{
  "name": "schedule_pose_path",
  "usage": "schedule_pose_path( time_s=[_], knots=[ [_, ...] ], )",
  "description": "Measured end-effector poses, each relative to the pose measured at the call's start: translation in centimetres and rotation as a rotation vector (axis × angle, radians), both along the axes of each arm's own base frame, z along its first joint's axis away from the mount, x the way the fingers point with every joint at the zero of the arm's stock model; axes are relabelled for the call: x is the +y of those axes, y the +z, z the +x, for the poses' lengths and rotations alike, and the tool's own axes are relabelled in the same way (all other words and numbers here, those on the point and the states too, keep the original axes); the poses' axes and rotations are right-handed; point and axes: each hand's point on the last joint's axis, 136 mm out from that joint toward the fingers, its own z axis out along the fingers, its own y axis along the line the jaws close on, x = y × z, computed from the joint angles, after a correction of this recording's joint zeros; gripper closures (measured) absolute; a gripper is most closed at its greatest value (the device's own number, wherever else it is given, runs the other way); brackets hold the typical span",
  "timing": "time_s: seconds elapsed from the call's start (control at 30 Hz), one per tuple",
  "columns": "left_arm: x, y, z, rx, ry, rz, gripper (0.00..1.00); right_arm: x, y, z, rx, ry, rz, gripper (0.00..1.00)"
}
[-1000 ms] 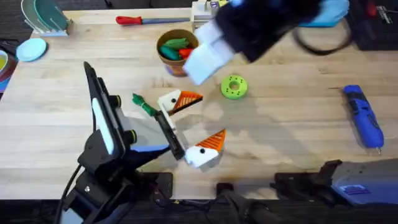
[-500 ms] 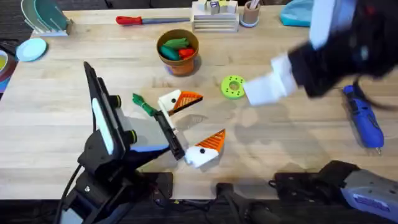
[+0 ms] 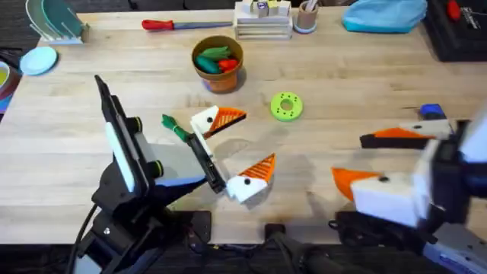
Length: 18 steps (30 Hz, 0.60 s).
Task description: Pick up the gripper from the table and insert it into the empty holder that is missing its gripper. Then pick up a screw, insert it into the mounting hole, and use the screwdriver to tighten it. Finally, clean up the table by picking up the vegetable and placing it into the bucket.
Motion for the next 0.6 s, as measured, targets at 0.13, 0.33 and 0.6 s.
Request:
schedule_pose_path(
  time_s=[0.13,0.33,0.6],
  knots=[
    [0.2,0.0,0.3,0.0,0.023,0.001,0.004,-0.5,0.5,-1.2,-0.023,0.01,0.033,0.007],
    [0.3,0.0,0.5,-0.002,0.032,0.002,0.175,-1.1,0.0,-2.4,-0.013,0.042,0.009,0.007],
    [0.3,0.0,0.5,-0.007,0.034,0.005,0.994,-1.4,-0.5,-2.8,-0.047,0.111,-0.034,0.008]
  ],
)
